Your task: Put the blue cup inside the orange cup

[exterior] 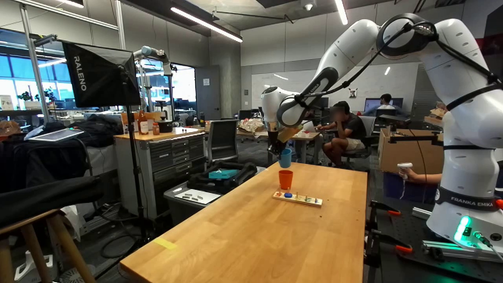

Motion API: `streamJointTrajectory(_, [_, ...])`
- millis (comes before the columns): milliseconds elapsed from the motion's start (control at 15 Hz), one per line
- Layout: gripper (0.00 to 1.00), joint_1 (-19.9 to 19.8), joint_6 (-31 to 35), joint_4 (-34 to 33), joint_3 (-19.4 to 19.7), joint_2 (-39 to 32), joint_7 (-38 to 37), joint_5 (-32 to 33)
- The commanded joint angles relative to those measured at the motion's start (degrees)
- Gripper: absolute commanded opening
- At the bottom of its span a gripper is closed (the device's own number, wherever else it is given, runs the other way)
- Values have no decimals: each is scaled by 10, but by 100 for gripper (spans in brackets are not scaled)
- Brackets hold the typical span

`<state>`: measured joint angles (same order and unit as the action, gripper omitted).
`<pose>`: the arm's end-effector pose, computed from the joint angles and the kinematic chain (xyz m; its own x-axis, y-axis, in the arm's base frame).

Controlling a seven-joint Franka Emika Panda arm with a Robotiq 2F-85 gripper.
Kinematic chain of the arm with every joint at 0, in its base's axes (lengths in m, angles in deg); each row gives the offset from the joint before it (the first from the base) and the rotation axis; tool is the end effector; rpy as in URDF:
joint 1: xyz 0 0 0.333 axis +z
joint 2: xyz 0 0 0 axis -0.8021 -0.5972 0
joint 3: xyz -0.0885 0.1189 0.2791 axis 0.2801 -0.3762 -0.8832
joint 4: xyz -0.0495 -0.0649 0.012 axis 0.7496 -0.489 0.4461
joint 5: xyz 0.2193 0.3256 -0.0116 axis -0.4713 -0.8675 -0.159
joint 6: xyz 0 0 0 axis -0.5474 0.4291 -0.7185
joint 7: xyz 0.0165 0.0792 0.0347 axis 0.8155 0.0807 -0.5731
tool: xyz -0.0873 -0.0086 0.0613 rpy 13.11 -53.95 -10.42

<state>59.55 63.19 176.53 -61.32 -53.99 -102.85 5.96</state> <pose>0.6404 -0.0511 0.2840 0.9481 -0.2791 0.1524 -0.3167 -0.8721 0.3731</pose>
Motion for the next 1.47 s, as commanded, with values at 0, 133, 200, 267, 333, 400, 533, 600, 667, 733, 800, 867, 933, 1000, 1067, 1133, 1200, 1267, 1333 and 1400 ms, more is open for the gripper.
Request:
streamJointTrajectory(0, [1, -2, 2, -33, 6, -30, -7, -1])
streamJointTrajectory(133, [1, -3, 1, -34, 7, -37, -7, -1])
streamJointTrajectory(200, [1, 0, 3, -21, 7, -32, -12, 1])
streamJointTrajectory(267, [1, 3, 4, -11, 7, -28, -16, 3])
streamJointTrajectory(333, [1, 6, 4, 0, 7, -22, -21, 5])
streamJointTrajectory(400, [1, 7, 4, 7, 6, -20, -23, 4])
streamJointTrajectory(533, [1, 11, 5, 19, 5, -16, -29, 4])
streamJointTrajectory(600, [1, 13, 4, 23, 4, -15, -32, 3])
streamJointTrajectory(667, [2, 14, 3, 26, 3, -14, -35, 3])
streamJointTrajectory(733, [30, 14, 1, 26, 2, -13, -36, -1])
streamJointTrajectory(800, [30, 15, 1, 27, 1, -13, -39, -2])
streamJointTrajectory(867, [37, 14, -2, 20, 0, -16, -37, -5])
streamJointTrajectory(933, [44, 13, -2, 17, -1, -18, -37, -7])
streamJointTrajectory(1000, [53, 10, -5, 8, -1, -21, -34, -11])
streamJointTrajectory(1067, [60, 8, -7, 2, -1, -23, -31, -14])
streamJointTrajectory(1133, [69, 6, -9, -4, -2, -25, -29, -18])
streamJointTrajectory(1200, [75, -1, -16, -19, -5, -29, -18, -31])
streamJointTrajectory(1267, [82, -7, -25, -28, -12, -26, -5, -48])
streamJointTrajectory(1333, [91, -11, -33, -36, -18, -23, 8, -67])
streamJointTrajectory(1400, [98, -18, -48, -45, -27, -16, 32, -92])
